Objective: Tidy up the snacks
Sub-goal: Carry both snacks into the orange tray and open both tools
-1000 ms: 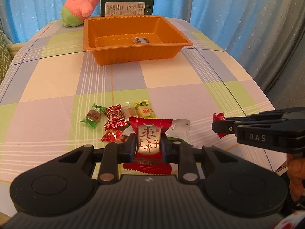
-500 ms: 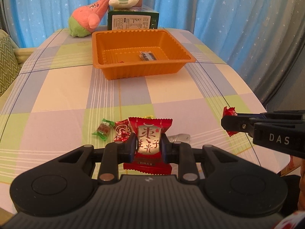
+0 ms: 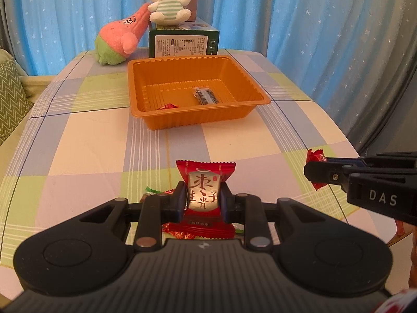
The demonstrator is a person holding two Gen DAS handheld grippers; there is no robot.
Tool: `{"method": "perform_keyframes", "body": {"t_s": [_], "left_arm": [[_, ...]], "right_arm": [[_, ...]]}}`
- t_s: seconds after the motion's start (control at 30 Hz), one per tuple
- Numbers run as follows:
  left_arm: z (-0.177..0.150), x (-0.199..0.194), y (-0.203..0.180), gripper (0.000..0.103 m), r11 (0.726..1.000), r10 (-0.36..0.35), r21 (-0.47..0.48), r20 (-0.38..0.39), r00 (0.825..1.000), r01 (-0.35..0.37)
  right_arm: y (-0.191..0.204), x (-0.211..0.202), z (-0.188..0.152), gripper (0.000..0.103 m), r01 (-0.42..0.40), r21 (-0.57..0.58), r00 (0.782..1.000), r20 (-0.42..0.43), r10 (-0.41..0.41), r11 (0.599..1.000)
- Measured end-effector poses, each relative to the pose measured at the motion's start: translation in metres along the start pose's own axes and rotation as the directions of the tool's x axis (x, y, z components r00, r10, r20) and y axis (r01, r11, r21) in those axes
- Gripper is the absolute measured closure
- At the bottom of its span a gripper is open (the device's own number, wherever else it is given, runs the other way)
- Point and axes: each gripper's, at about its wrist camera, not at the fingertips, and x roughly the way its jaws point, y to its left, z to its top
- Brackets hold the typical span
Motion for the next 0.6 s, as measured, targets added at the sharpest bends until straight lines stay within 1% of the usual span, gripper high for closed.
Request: {"method": "perform_keyframes", "body": {"t_s": [0.37, 0.6], "left_arm": [[0.022, 0.003, 0.010, 0.080, 1.000, -0.002, 0.007, 0.017, 1.000, 0.002], [0.051, 0.016, 0.020, 0.080, 1.000, 0.000, 0.010, 0.041, 0.999, -0.001]], "right_arm": [[0.005, 0.016, 0.023, 0.088, -0.006, -0.013, 1.000, 0.012, 0.007, 1.000], [0.002, 0.037, 0.051, 0.087, -0.019, -0.026, 0.999, 0.028, 0.019, 0.999]]}}
